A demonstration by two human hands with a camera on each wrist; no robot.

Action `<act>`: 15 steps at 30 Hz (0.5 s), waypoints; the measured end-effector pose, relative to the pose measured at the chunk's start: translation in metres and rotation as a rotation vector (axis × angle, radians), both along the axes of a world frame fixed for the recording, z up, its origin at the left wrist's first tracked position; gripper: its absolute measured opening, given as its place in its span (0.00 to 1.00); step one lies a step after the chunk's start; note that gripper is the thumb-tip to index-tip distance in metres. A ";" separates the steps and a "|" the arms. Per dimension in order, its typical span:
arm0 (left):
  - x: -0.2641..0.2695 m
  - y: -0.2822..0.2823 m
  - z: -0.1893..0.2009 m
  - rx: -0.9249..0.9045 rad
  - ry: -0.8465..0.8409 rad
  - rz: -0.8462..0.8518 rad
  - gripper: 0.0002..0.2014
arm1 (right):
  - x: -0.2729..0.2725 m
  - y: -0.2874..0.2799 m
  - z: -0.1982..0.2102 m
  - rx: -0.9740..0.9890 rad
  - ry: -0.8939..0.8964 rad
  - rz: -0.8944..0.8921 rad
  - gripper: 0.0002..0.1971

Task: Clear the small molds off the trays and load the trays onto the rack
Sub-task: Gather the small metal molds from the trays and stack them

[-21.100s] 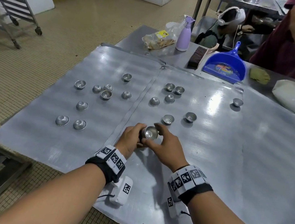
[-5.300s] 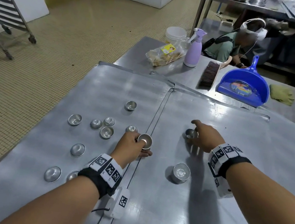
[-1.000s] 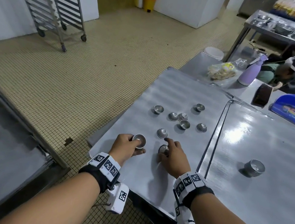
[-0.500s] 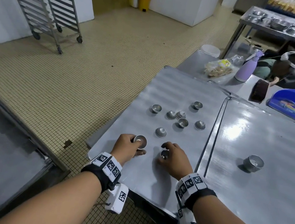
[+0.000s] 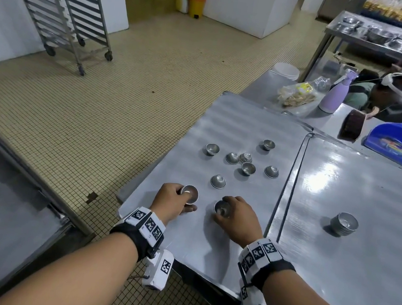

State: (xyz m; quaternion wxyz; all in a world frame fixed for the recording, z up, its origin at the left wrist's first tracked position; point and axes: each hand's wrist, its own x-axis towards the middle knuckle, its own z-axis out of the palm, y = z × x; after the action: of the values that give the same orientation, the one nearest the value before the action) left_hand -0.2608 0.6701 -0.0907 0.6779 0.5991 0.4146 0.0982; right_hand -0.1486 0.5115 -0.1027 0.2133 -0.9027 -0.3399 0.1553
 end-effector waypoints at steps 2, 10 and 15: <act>0.001 0.001 0.001 -0.014 0.001 0.000 0.09 | -0.002 0.006 0.004 0.065 -0.002 0.001 0.24; 0.008 0.004 0.010 -0.315 -0.180 0.117 0.15 | -0.016 0.034 0.025 0.314 -0.053 0.048 0.30; 0.013 0.002 0.013 -0.403 -0.259 0.059 0.26 | -0.022 0.047 0.029 0.319 -0.067 0.059 0.29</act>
State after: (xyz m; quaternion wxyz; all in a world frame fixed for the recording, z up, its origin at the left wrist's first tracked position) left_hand -0.2481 0.6720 -0.0777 0.8282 0.4217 0.3526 0.1092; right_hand -0.1709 0.5582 -0.0735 0.3379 -0.8516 -0.3936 0.0754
